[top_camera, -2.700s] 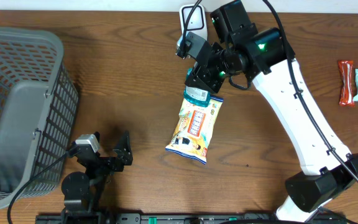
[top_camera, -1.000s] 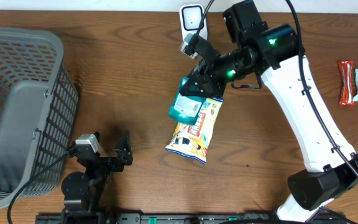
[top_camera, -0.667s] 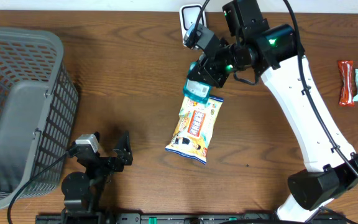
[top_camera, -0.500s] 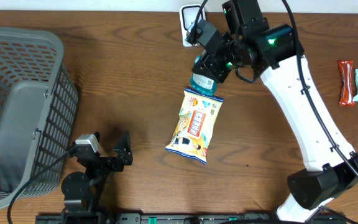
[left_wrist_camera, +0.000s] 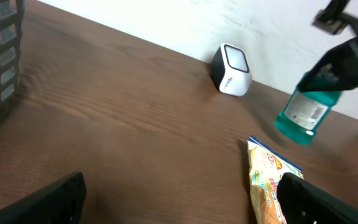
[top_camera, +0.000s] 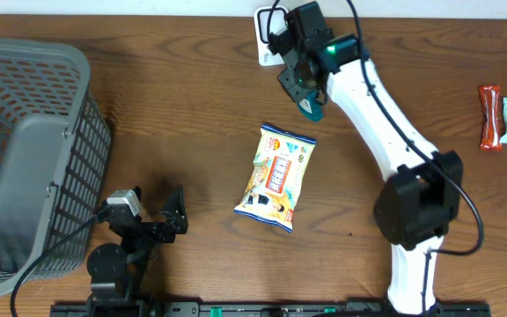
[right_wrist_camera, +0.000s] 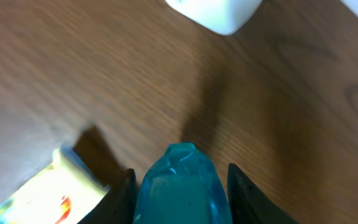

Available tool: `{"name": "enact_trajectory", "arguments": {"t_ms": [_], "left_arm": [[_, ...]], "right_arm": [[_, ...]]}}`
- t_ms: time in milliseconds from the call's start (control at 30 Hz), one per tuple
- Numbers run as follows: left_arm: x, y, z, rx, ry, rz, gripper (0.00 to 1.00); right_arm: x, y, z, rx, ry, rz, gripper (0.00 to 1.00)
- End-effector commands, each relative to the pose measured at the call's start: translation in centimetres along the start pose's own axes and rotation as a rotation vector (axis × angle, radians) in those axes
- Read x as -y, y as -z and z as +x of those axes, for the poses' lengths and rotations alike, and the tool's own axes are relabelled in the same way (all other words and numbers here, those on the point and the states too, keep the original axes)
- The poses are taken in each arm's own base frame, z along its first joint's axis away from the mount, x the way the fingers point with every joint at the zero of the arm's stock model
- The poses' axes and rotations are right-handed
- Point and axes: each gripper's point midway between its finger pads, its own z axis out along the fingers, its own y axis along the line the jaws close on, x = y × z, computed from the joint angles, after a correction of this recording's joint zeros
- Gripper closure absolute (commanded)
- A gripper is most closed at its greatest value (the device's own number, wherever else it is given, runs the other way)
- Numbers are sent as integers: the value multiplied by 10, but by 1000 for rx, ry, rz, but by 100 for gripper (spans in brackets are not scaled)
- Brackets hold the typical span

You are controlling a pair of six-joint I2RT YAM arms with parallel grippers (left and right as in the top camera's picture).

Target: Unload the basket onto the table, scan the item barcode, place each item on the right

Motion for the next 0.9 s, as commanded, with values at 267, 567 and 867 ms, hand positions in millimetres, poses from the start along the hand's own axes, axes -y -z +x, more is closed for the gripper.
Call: {"name": "enact_trajectory", "arguments": {"t_ms": [267,567,867], "left_arm": [[-2,-2,12,-37,5,2,2],[-2,-2,12,-37,5,2,2],[-2,-2,12,-37,5,2,2]], "right_arm": [[3,-1,-42,171,-132,-35,86],[1,-14,-32,143,-184,-113,87],[14,-40,-5,85,-218,-105,87]]}}
